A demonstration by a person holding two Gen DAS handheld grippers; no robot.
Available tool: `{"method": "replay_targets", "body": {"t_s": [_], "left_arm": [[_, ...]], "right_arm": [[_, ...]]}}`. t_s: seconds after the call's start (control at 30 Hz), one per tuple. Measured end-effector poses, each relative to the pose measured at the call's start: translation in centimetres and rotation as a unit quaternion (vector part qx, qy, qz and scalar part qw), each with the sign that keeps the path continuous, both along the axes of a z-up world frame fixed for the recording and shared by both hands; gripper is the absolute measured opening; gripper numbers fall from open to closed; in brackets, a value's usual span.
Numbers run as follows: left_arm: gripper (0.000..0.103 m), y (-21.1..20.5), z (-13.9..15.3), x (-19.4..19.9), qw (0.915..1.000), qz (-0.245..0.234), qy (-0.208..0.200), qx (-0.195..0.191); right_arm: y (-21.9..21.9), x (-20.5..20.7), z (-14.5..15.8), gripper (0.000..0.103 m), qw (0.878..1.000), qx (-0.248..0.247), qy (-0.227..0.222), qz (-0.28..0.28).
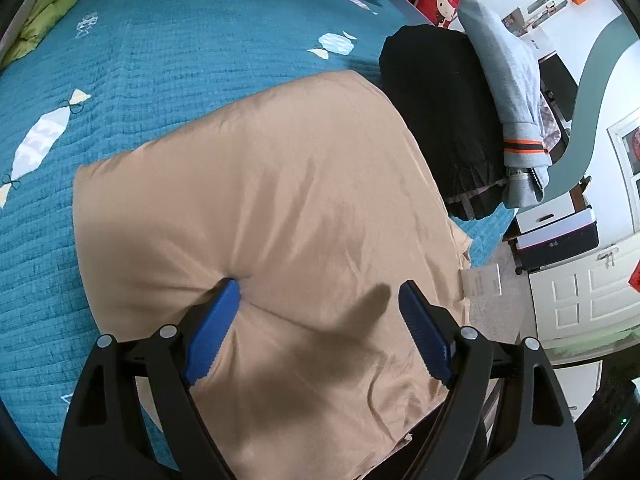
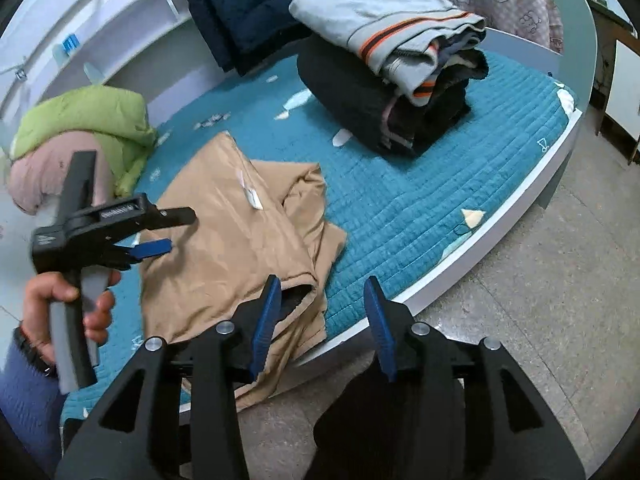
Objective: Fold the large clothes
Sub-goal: 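Grasp the folded tan jacket bundle with both tools and lift it off the quilt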
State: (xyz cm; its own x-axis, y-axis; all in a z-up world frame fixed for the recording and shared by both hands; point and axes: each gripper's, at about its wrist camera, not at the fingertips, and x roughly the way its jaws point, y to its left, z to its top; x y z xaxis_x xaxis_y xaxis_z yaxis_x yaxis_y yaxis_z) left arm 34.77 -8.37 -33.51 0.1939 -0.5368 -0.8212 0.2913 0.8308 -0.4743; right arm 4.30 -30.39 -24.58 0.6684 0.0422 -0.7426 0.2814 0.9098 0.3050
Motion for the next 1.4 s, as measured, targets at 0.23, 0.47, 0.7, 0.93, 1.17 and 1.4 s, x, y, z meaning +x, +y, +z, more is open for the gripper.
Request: {"method": "replay_targets", "body": {"t_s": [0.23,0.47,0.7,0.93,1.17,1.4], "left_arm": [[0.082,0.4,0.3,-0.6,0.9999,-0.002,-0.009,-0.007],[0.082,3.7,2.0,-2.6,0.9992,-0.002,-0.032,-0.022],[0.081,6.4,-1.9,-2.3,0.9983,0.044,0.010,0.037],[0.085,5.8,-4.1,-1.0,0.9974,0.053,0.031,0.037],[0.086,6.9,-3.3,-1.5,0.9970,0.066,0.035,0.019],[0.086,6.6,-2.9,-1.9,0.9968,0.067,0.031,0.030]], "right_arm": [[3.1,3.3,-0.1,0.017,0.994,0.063,-0.027,0.082],[2.4,9.6,-10.0,0.002,0.983,0.137,0.120,0.028],[2.8,10.3,-10.2,0.001,0.986,0.105,0.123,0.037],[3.3,11.1,-10.6,0.001,0.987,0.083,0.129,0.043],[0.2,7.2,-7.3,0.037,0.982,0.179,0.064,0.004],[-2.4,5.2,-8.1,0.064,0.965,0.242,0.072,-0.074]]}}
